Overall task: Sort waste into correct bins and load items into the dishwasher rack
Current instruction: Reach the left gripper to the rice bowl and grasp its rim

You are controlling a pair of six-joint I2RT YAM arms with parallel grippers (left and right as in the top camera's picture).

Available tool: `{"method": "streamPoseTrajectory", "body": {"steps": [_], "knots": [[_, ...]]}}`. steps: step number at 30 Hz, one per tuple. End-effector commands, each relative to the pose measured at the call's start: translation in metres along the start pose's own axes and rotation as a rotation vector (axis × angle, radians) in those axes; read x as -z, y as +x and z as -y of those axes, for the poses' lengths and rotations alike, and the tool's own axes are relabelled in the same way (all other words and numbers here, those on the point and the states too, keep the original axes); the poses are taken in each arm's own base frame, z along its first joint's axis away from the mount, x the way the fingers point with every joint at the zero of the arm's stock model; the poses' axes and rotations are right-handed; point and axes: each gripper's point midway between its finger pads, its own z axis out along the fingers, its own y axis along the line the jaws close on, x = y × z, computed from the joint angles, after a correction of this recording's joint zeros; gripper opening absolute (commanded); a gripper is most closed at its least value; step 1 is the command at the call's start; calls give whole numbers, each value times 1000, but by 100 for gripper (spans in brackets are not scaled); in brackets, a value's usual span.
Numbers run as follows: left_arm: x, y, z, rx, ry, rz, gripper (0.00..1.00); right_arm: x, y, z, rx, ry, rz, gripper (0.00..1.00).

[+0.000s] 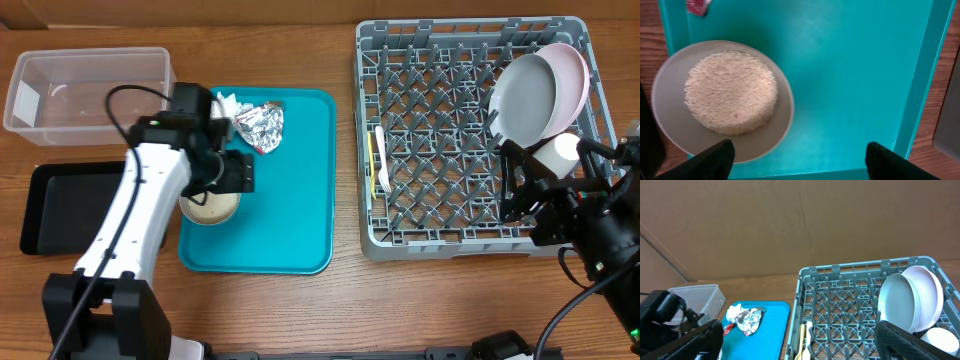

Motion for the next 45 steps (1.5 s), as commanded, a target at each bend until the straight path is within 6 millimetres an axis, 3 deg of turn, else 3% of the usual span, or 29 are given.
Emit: {"method": "streamPoseTrajectory", "body": {"steps": [1, 7, 11, 15, 17, 20, 25, 30, 32, 39, 43, 45], "knots": [[-10, 0, 3, -3, -67, -12, 82, 3, -3, 2, -2, 12, 15, 100], [-26, -5, 7, -8, -65, -23, 70, 3, -3, 2, -2, 12, 15, 100], [-36, -4, 6, 8, -69, -46, 67, 3, -3, 2, -2, 11, 15, 100], [-50, 0, 6, 13, -64, -93, 47, 3, -3, 2, -2, 12, 15, 100], [-60, 3, 3, 41, -78, -121, 54, 3, -3, 2, -2, 12, 15, 100], [-70, 5, -6, 114, -132, -143, 42, 3, -3, 2, -2, 12, 15, 100], [-75, 6, -7, 148, -144, -150, 32, 3, -3, 2, -2, 12, 15, 100], [-76, 3, -13, 147, -187, -128, 35, 3, -3, 2, -2, 12, 15, 100], [-77, 2, -11, 142, -189, -123, 28, 3, -3, 2, -2, 12, 15, 100], [-76, 0, -15, 132, -223, -108, 28, 3, -3, 2, -2, 12, 15, 100], [-77, -3, -15, 126, -222, -95, 41, 3, -3, 2, -2, 11, 15, 100], [-77, -4, -15, 126, -220, -90, 36, 3, -3, 2, -2, 12, 15, 100]]}}
